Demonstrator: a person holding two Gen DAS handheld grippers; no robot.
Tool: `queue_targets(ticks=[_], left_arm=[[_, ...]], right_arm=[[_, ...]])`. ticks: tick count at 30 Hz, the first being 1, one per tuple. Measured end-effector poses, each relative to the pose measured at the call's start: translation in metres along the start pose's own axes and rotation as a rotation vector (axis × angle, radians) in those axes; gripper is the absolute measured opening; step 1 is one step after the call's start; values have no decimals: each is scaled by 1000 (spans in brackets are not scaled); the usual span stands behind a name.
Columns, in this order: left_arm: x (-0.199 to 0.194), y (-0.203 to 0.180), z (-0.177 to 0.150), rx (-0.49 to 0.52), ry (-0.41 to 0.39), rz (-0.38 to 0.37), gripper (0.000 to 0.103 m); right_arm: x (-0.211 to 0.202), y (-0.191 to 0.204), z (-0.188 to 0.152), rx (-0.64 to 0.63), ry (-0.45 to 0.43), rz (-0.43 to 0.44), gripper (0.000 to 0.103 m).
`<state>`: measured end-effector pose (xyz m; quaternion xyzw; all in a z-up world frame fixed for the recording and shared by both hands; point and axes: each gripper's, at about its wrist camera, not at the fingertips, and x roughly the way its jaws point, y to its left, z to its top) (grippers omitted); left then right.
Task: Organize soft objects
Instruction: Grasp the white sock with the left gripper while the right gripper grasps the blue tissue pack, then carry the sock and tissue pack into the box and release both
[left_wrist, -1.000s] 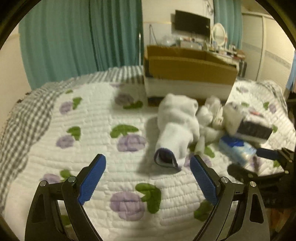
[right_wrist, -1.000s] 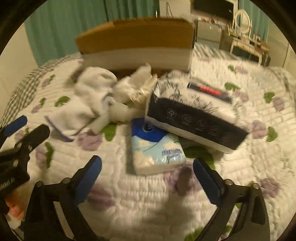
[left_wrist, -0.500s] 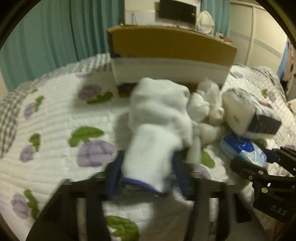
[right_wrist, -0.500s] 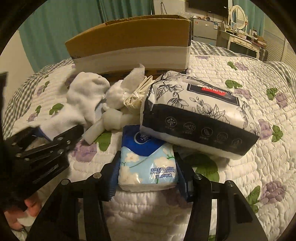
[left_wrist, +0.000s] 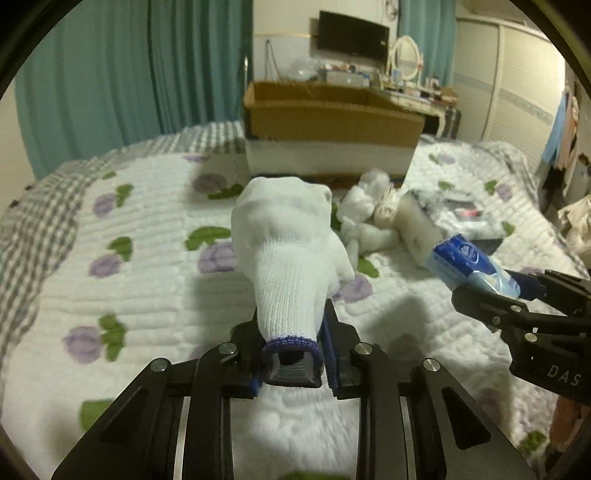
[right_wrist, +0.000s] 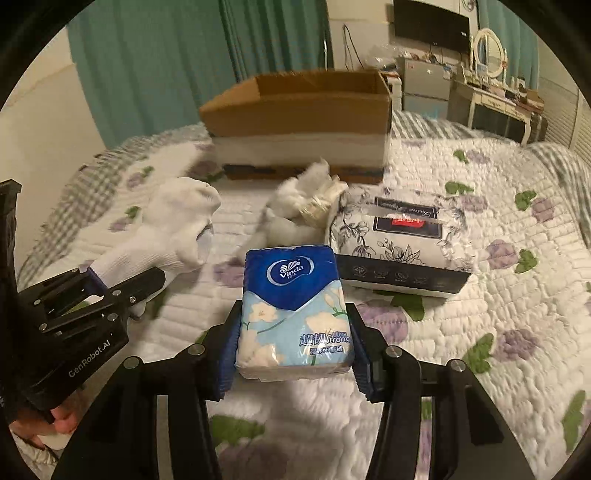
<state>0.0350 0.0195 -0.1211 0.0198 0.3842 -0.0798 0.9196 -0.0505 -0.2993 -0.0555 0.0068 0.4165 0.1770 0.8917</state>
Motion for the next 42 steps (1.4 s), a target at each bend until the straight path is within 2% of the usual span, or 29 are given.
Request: queue_targets(ticks=[8,12,17,23,26,30,36,39,40,41,42], left_arm=[[-65,-11,11,3,-68,9,25],[-97,-23,33,27,-133,-2,25],[-100,-35,79,77,-203,44,25],[-66,-32,151,81,-251,49,25],[-36,-27,182,90,-248,82,25],[12,-17,211,72,-234,86,25],[87,-6,215,80,-155,116,27],[113,-5,212,81,-124,101,31],[119,-5,211,86,-118,95,32],[121,-8,210,90,-118,97,37],[125,-10,209,99,-113,108,43]], right_arm=[[-65,4,22,-20,-122,38,51],[-87,7,58,-92,-191,13,51],[-92,-1,114,-128,-261,-10,51],[-65,-13,193,-169,-323,-36,51],[-30,-24,227,-155,-322,-24,51],[23,-39,248,-127,-292,-28,51],[98,-53,258,-132,-207,-32,51],[118,-58,258,-135,-184,-29,53],[120,-59,257,-135,-181,-29,55],[122,-61,258,-137,-177,-25,58],[120,-62,256,-143,-178,-27,69]])
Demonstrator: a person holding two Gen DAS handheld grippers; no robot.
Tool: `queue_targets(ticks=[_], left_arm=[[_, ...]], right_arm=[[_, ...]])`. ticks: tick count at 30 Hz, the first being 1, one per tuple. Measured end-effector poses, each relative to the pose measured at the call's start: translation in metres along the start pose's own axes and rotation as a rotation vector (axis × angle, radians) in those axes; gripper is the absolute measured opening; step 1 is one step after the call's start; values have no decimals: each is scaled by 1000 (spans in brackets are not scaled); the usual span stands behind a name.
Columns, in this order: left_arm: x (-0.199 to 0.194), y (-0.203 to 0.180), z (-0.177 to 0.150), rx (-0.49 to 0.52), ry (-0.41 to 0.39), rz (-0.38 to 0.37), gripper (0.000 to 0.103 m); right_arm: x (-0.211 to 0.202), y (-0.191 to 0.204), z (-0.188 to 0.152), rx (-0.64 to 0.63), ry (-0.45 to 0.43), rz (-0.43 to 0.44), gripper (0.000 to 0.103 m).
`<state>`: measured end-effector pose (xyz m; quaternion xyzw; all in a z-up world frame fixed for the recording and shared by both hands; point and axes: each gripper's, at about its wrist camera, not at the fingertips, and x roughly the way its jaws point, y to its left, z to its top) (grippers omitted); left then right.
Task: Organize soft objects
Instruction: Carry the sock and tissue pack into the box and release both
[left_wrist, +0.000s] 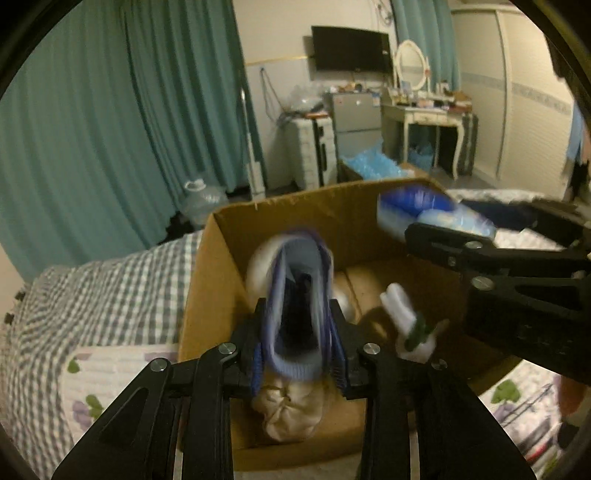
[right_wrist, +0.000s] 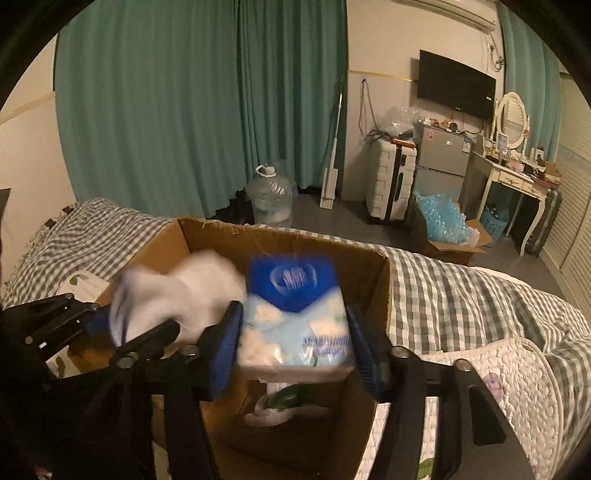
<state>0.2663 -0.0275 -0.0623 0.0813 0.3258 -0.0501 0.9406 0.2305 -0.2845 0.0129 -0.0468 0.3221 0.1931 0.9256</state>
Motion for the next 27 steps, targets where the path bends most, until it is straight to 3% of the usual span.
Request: queue_targets(ticks=[1,2,3,6,10,12,14,16,20,23,27], left_arm=[[1,-4,0,8,6,16,61],[1,-7,-1,14,9,31,76],[-2,-8,-3,17,5,47,80],[-26,-6,-4,-5,-54,66,81],[-62,-1,3,-21,-97,77,82],[-95,1,9,-19,-130,98,82],[-122,5,13,-20,-165,109,92],[-159,7,17,-25,-210,112,93],[-231,12,19,-42,-303,126,93],[-275,14,14,-59,-337,128,93],[-299,18,3,-70,-350,123,93]], right_arm=[[-5,-1,0,-3,-14,-18,77],[-10,-2,-1,-2,-24,-27,78],[-19,-6,-1,8,-40,-34,78],[-47,-13,-1,51,-64,-48,87],[-100,-16,3,57,-99,-75,91],[-136,-12,6,35,-123,-86,94],[-177,-6,10,4,-160,-105,95],[-213,2,13,-21,-194,-115,101],[-280,16,14,-57,-236,-100,102],[-307,26,8,-68,-227,-90,102],[-314,36,-16,-90,-183,-90,102]])
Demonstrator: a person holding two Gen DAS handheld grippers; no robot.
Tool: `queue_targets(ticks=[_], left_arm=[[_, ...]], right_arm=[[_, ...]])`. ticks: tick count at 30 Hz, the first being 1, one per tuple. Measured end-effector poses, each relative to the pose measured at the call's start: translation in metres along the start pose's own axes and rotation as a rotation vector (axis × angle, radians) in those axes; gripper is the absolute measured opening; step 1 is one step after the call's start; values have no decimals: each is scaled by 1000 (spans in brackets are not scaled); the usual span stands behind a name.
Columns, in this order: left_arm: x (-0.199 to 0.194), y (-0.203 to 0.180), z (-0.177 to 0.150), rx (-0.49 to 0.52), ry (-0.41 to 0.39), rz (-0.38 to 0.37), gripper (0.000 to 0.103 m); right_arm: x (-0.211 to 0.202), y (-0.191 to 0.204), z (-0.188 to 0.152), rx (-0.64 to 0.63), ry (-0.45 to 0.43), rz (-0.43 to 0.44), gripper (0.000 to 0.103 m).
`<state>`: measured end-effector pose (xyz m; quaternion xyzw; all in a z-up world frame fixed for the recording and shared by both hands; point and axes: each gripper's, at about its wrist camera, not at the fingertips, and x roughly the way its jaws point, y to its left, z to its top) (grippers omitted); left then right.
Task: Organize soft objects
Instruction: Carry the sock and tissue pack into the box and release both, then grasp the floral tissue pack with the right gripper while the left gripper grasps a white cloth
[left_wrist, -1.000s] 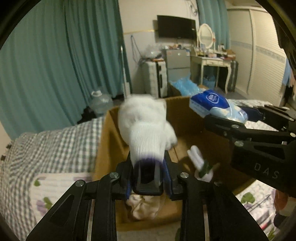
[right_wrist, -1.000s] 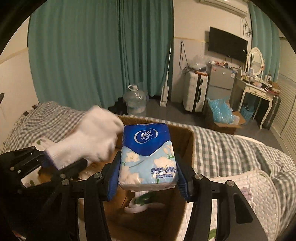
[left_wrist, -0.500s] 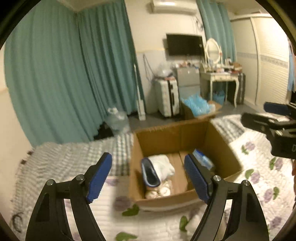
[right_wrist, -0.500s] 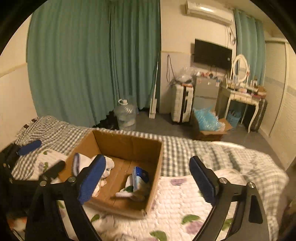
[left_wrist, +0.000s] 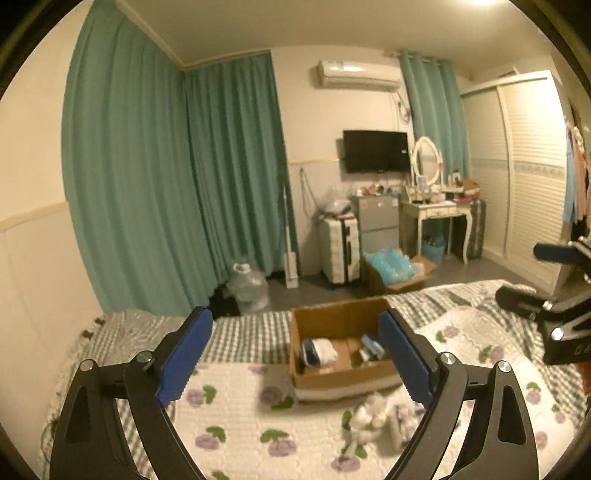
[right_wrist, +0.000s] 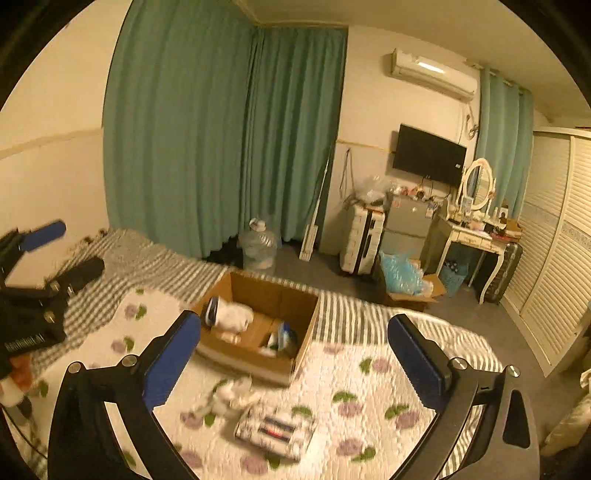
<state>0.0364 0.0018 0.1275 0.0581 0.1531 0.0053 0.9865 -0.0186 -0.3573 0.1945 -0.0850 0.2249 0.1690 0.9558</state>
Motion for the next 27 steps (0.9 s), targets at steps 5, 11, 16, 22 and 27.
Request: queue_targets(ticks=[5,11,16,22,27], left_arm=[[-5,-2,-28,-33,58,-34,93],[29,-7,-85,-73,159,-42,93],[63,-18,-137,-64,254,-13,93],[112,-34,-196,-33,389,-29,93],[131,-44,-219,13,419,-14,93]], right_arm=[[26,9,-49,13,102,26,102],[108,22,-132,-6,287,29,102],[163,25,-181,-11,394,30,102],[208,35,-214,-32,504,84,103],[222,42,-221,-95,529,64,103]])
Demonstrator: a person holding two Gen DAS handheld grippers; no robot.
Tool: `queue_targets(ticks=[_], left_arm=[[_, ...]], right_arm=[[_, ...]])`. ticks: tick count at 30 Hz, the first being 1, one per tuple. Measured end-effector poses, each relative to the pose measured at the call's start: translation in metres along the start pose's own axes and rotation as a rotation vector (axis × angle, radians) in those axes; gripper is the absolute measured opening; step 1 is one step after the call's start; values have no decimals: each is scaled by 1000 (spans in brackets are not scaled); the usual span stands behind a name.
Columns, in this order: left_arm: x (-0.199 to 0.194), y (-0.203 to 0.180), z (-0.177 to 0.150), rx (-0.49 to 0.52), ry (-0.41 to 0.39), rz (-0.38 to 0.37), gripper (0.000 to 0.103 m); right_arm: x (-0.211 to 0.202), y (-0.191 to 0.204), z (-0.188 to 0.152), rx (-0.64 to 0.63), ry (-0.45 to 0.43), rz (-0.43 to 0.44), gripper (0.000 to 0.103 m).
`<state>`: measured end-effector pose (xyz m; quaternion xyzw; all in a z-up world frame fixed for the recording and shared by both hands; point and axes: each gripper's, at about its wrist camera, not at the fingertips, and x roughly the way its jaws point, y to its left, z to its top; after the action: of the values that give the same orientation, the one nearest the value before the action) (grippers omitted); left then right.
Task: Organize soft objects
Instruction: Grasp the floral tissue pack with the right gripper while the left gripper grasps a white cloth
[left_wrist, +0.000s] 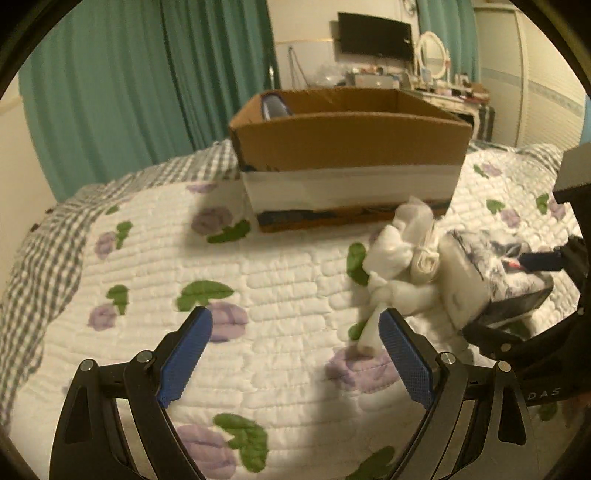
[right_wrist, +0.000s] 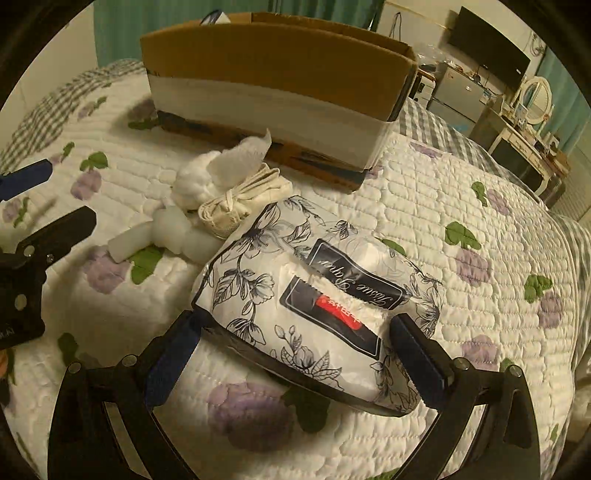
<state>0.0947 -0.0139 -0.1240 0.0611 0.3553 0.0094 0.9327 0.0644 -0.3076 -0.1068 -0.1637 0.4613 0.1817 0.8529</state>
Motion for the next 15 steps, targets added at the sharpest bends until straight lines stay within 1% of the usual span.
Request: queue_targets(ticks=[2,3,4,5,6,7,9,10,12,15], left_arm=[[4,-1,0,6,9,-13,93],[5,-3,0,11,11,-17,93],[5,-5,-1,15,10,-21,93],[4,-8,-1,19,10,-27,93],[3,-10,-2,23,10,-38,93],[5,-10,-3,23,15,-47,93],[3,-11,-6,18,33,-65,93],[4,-10,-7,17,40,-74,93],[2,-12,-9,22,47,-93,93],[5,-19,-8,35,63,-112,93]], right_arm=[[1,0,0,0,-10,-9,102],[1,0,0,-3,-17,-18,100],[1,2,1,-7,-20,-31,95],[-3,2,1,-10,-31,-49,91],[-9,2,0,-8,-57,-60,82],[-14,2,-1,-8,-74,-61,71],[-32,0,-2,14,-138,-82,59],[-37,-2,0,24,-155,-96,57],[-51,-12,0,65,-204,-122,56],[-59,-28,7,108,-234,-123,55]])
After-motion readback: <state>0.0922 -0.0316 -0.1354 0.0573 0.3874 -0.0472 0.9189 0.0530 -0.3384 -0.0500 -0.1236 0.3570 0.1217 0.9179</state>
